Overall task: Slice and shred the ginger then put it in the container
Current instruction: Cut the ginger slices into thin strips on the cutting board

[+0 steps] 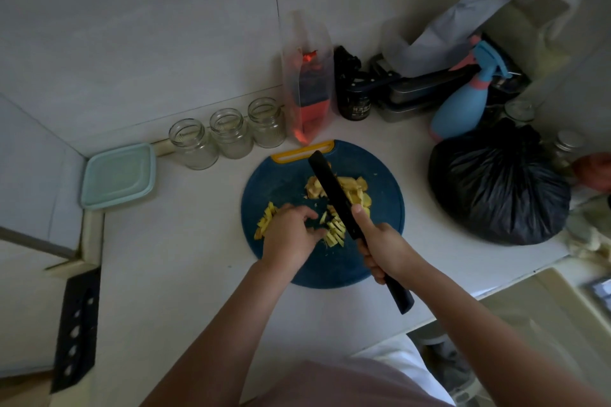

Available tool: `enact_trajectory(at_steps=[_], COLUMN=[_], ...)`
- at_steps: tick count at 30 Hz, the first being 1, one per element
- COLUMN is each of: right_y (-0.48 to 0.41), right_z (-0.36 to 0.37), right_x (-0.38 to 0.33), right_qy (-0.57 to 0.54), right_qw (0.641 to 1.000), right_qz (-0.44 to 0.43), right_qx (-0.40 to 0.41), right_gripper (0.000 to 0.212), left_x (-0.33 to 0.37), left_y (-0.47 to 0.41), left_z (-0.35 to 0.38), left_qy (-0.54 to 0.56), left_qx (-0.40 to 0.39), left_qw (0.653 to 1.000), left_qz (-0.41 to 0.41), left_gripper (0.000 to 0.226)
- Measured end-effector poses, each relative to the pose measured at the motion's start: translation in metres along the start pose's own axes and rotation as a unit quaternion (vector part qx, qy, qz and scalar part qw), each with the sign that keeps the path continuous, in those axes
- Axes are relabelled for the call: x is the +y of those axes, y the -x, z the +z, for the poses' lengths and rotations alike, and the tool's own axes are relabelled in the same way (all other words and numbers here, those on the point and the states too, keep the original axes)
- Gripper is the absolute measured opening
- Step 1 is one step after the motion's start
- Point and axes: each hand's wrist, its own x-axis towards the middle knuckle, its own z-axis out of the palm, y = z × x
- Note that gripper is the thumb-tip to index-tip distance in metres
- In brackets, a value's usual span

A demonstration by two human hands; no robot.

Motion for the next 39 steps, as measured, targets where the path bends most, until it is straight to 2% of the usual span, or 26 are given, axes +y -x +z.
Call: enact_trajectory(at_steps=[6, 12, 17, 22, 30, 39], right_y=[0.001, 0.0, 0.002, 0.004, 0.001, 0.001], right_z=[-0.004, -0.003, -0.004, -0.004, 0.005, 0.007], right_x=[0.012, 0.019, 0.018, 0.016, 0.008, 0.0], right_qy=[0.012, 0.006, -0.002, -0.021, -0.006, -0.009], right_qw=[1.0, 1.0, 0.999, 0.999, 1.0, 1.0], right_qz=[0.024, 0.029, 0.029, 0.023, 0.017, 0.002], right_qx=[0.01, 0.009, 0.015, 0.021, 0.018, 0.012], right_gripper=[0.068, 0.068, 0.067, 0.067, 0.066, 0.064], left_x=[0.009, 0.005, -0.001, -0.012, -0.029, -0.041], left_y=[-0.01, -0.018, -0.018, -0.02, -0.029, -0.029], left_z=[0.011, 0.011, 0.007, -0.012, -0.04, -0.036], left_qy=[-0.14, -0.163, -0.156, -0.001, 0.028, 0.012], left_qx=[-0.064, -0.094, -0.088, -0.058, -0.006, -0.063], left_qw=[0.979, 0.964, 0.958, 0.988, 0.999, 0.998], left_qz=[0.134, 0.186, 0.223, 0.142, 0.028, 0.016], left_gripper=[0.032, 0.024, 0.018, 0.016, 0.006, 0.009])
